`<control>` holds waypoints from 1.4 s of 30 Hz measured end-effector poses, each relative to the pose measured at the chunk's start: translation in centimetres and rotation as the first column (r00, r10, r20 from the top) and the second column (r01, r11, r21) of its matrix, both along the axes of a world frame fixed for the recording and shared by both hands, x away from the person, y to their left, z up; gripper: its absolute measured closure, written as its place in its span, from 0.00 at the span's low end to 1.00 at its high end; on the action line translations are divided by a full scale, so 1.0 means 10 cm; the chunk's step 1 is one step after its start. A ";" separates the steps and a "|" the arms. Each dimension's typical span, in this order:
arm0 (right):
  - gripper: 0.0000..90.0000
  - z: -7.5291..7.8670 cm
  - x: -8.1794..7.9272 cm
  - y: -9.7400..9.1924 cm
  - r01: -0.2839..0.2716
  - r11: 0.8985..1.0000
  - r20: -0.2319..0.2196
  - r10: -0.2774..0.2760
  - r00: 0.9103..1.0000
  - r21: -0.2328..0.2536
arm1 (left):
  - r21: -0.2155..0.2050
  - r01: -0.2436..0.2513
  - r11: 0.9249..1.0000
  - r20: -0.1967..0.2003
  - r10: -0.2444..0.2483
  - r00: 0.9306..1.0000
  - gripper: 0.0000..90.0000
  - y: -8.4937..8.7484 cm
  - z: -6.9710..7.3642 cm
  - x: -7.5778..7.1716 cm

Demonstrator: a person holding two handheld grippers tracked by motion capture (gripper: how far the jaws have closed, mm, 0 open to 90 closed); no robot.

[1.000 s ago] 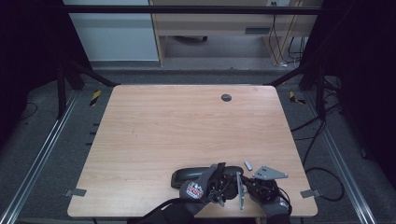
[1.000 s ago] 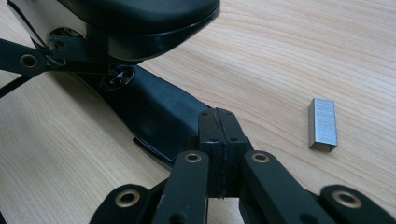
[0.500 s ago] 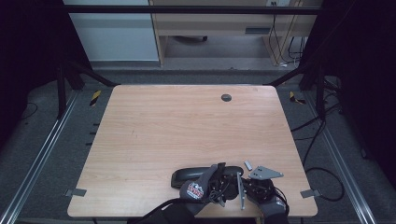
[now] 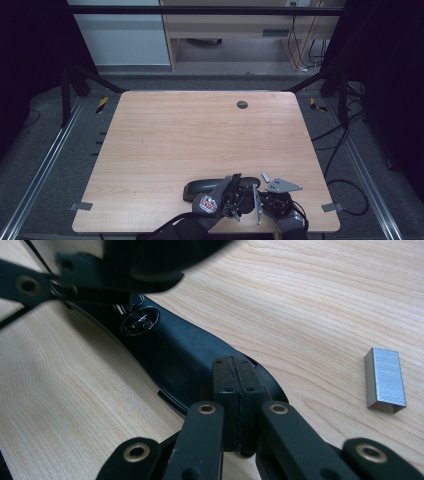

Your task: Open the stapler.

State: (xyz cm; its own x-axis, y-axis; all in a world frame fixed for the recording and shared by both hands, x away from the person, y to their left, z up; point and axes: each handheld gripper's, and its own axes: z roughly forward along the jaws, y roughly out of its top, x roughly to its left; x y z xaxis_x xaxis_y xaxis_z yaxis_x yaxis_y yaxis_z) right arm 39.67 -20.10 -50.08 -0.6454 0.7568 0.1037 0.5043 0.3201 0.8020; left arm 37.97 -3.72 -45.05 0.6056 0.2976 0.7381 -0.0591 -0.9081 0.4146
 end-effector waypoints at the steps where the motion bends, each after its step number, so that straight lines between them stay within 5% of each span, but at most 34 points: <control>1: 1.00 0.00 0.00 0.00 -0.001 1.000 0.003 0.001 1.000 -0.001 | -0.010 -0.002 1.000 -0.003 0.001 1.000 0.59 0.01 0.01 0.00; 19: 1.00 0.01 -0.01 0.01 0.020 1.000 -0.013 -0.020 1.000 0.006 | -0.101 -0.024 0.995 -0.001 0.024 1.000 0.60 0.14 0.20 -0.01; 42: 1.00 0.01 0.00 0.02 0.029 1.000 -0.022 -0.029 0.999 0.003 | -0.201 -0.050 0.978 -0.017 0.047 0.999 0.62 0.34 0.41 -0.01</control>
State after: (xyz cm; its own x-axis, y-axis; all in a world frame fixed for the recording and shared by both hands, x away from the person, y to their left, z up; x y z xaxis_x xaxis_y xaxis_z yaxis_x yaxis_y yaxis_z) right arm 39.67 -19.88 -49.93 -0.6210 0.7745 0.1206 0.5308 0.3023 0.7917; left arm 37.89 -0.33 -40.90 0.5951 0.4687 0.6528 -0.0109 -0.8075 0.5897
